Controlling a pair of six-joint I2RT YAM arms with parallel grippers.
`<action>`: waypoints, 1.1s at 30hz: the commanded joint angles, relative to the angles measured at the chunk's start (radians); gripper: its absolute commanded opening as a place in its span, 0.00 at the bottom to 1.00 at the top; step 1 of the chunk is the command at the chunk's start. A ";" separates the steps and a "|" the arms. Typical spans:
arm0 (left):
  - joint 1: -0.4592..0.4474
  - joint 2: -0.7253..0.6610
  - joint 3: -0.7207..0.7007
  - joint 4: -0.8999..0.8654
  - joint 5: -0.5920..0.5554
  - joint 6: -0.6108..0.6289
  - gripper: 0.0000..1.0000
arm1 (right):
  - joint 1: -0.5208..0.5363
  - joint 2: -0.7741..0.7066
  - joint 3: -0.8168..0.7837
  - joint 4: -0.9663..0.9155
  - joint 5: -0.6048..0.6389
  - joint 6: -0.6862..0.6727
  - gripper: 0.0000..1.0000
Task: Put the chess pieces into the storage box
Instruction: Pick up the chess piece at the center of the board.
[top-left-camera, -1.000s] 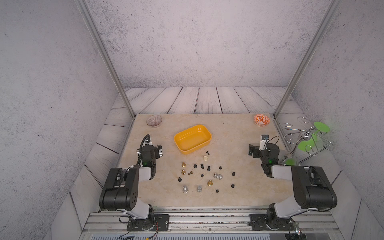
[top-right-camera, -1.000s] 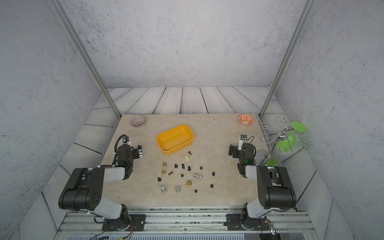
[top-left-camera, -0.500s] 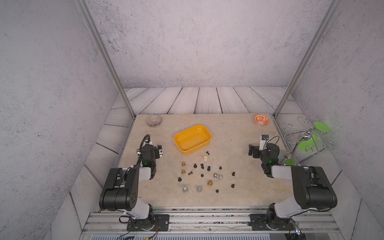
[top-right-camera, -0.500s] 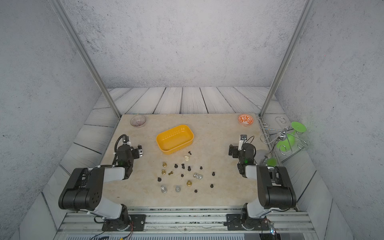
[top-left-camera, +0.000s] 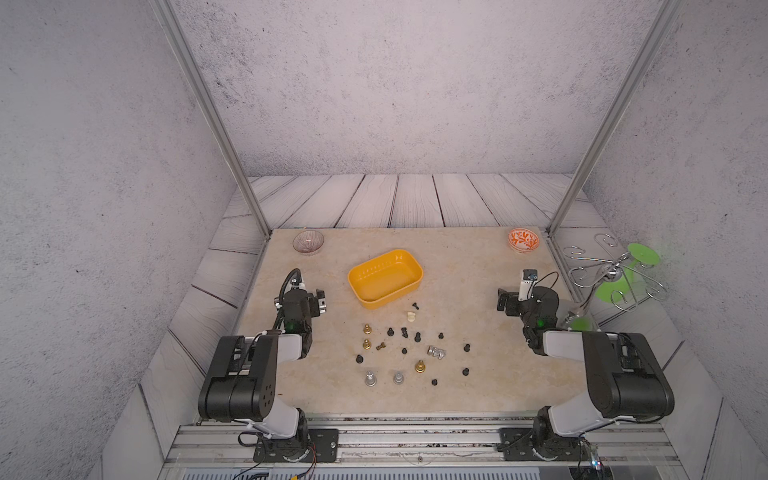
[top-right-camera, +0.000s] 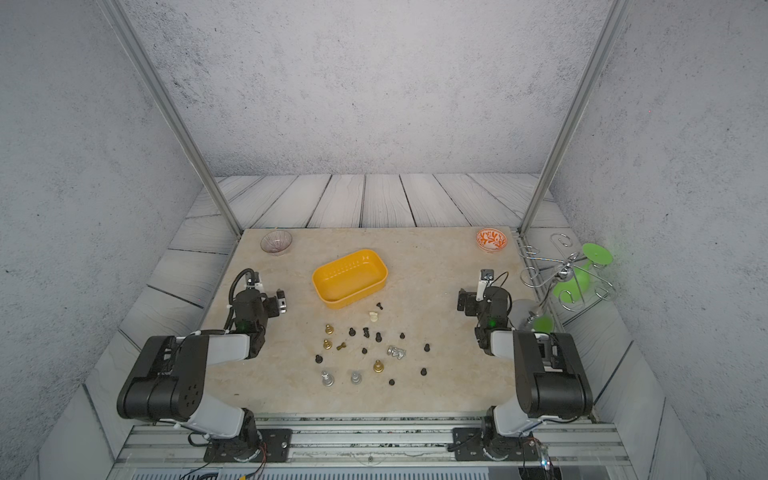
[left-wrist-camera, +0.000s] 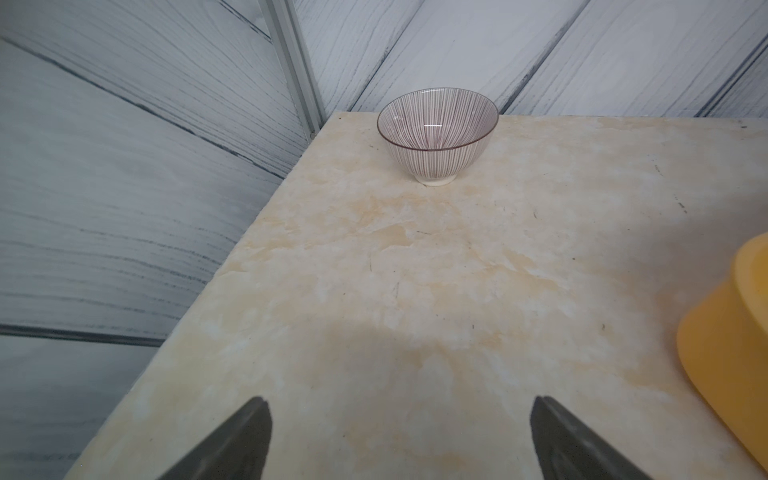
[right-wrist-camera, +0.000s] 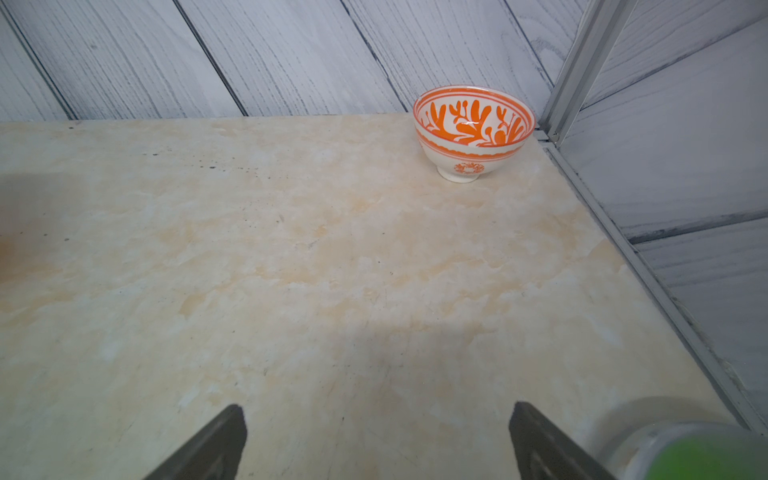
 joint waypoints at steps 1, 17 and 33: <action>0.007 -0.020 0.027 0.004 0.017 0.013 0.99 | 0.004 -0.011 0.026 -0.053 0.010 0.001 0.99; -0.124 -0.338 0.358 -1.002 0.182 -0.185 0.84 | 0.209 -0.252 0.413 -0.883 -0.020 0.013 0.99; -0.438 -0.216 0.377 -1.137 0.161 -0.231 0.63 | 0.493 -0.358 0.287 -1.011 -0.003 0.120 0.99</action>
